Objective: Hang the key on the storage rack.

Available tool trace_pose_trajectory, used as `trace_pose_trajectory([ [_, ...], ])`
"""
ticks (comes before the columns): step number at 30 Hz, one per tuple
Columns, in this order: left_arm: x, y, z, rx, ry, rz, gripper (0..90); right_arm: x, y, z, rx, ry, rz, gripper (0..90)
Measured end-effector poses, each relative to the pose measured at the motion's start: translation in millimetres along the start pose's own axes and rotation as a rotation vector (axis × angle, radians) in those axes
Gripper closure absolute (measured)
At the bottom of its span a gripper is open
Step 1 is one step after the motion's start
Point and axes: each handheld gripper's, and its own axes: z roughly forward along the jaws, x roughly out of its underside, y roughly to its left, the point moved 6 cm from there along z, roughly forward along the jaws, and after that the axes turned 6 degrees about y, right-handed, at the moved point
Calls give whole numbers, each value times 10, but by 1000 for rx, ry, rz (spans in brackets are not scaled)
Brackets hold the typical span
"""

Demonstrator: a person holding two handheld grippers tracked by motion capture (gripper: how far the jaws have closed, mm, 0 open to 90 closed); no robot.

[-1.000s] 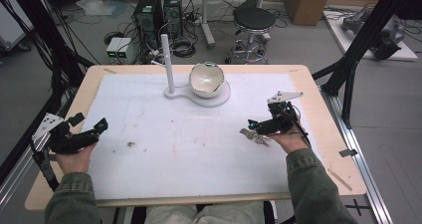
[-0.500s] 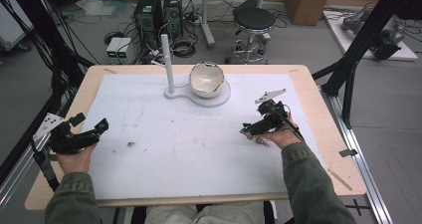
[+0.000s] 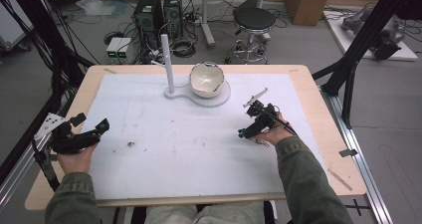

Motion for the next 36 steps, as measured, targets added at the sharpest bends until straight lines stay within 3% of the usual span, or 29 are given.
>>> trace_pose_trajectory([
  [1, 0, -2, 3, 1, -2, -3, 25, 6, 5, 54, -8, 40, -26, 43],
  [6, 4, -2, 6, 5, 5, -5, 25, -3, 20, 104, -26, 89, -38, 68],
  [7, 4, -1, 7, 4, 5, -4, 25, -5, 35, 112, -31, 118, -52, 153],
  [16, 5, -2, 8, 4, 7, -1, 25, 29, 12, 171, -36, 219, -47, 329],
  [17, 7, -3, 10, 4, 8, -1, 25, 39, 14, 178, -38, 229, -54, 411],
  [18, 7, -3, 10, 4, 8, -1, 25, 39, 14, 178, -38, 229, -54, 411],
  [19, 7, -4, 12, 4, 7, -1, 25, 37, 21, 178, -43, 225, -66, 510],
  [24, 11, -10, 20, 6, 11, 0, 25, 39, 42, 183, -65, 243, -68, 636],
  [25, 13, -13, 24, 8, 12, 0, 25, 30, 55, 183, -80, 256, -64, 737],
  [26, 14, -17, 27, 8, 13, -1, 25, 30, 55, 183, -80, 256, -64, 737],
  [27, 15, -21, 27, 10, 16, 3, 25, 8, 76, 183, -68, 279, -84, 800],
  [29, 14, -27, 29, 10, 13, 4, 25, -9, 83, 186, -56, 295, -104, 805],
  [36, 12, -14, 26, 8, 10, 0, 25, -5, 90, 175, -51, 292, -101, 810],
])
